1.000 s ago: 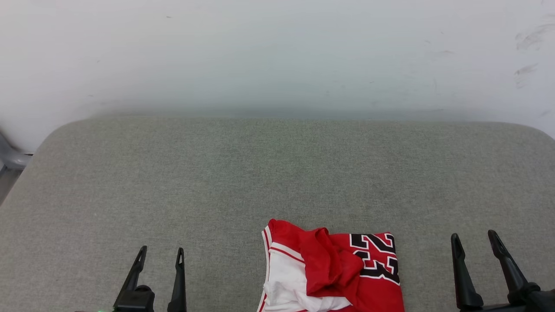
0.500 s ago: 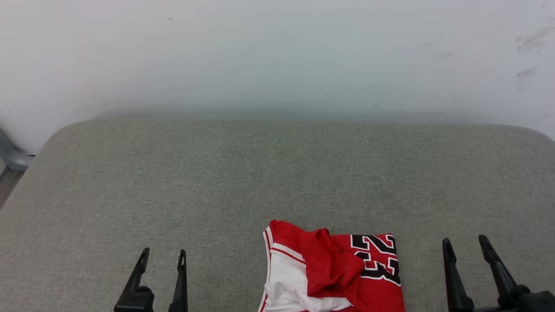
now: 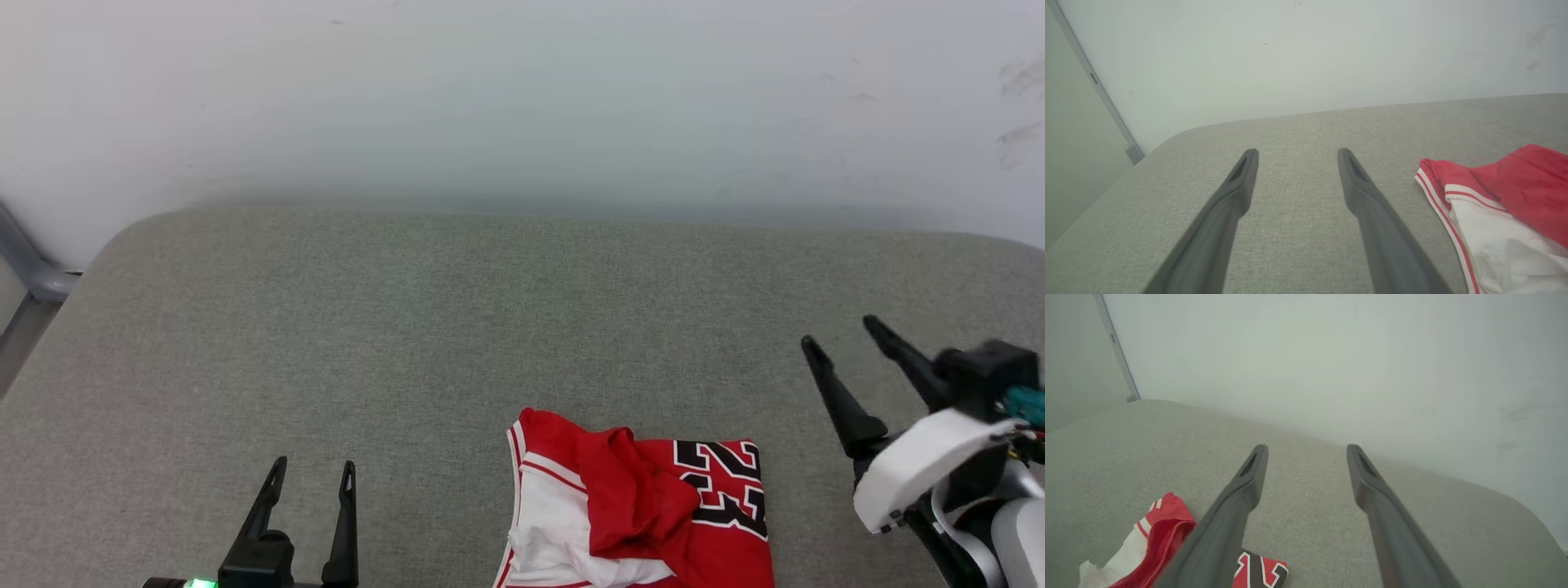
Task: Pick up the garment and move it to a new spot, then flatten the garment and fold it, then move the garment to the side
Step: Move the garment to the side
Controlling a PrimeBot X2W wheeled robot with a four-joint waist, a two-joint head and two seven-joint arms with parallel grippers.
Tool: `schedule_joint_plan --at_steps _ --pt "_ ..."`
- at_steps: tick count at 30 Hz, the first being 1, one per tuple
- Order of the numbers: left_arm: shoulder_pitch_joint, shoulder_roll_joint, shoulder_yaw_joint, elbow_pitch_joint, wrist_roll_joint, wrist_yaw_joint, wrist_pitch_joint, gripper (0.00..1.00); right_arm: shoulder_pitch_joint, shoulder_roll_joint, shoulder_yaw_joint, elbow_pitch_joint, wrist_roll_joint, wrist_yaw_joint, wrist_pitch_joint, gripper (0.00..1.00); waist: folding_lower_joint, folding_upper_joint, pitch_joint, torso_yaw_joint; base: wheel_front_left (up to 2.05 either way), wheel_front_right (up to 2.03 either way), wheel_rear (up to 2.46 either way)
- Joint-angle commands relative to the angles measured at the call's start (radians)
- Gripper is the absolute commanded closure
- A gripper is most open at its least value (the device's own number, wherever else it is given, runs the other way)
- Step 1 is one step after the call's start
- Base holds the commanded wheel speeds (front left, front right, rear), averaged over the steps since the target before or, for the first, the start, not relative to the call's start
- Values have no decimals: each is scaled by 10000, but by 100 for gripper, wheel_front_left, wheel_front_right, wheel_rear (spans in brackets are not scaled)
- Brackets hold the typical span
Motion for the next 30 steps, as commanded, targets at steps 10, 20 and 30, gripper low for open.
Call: schedule_joint_plan --at_steps 10,20,30 --pt "-208 -68 -79 -1 96 -35 -22 0 -836 -1808 1992 603 3409 -6 6257 0 0 0 335 298 0 0 0" --pt "-737 -202 -224 -110 106 -97 -22 0 -972 -1682 2173 1363 4590 -6 7840 0 0 0 1196 842 0 0 0" --pt "-1196 -321 -324 -23 83 -122 -22 0 -909 -1185 3446 2990 4595 -5 7542 0 0 0 1959 1191 0 0 0"
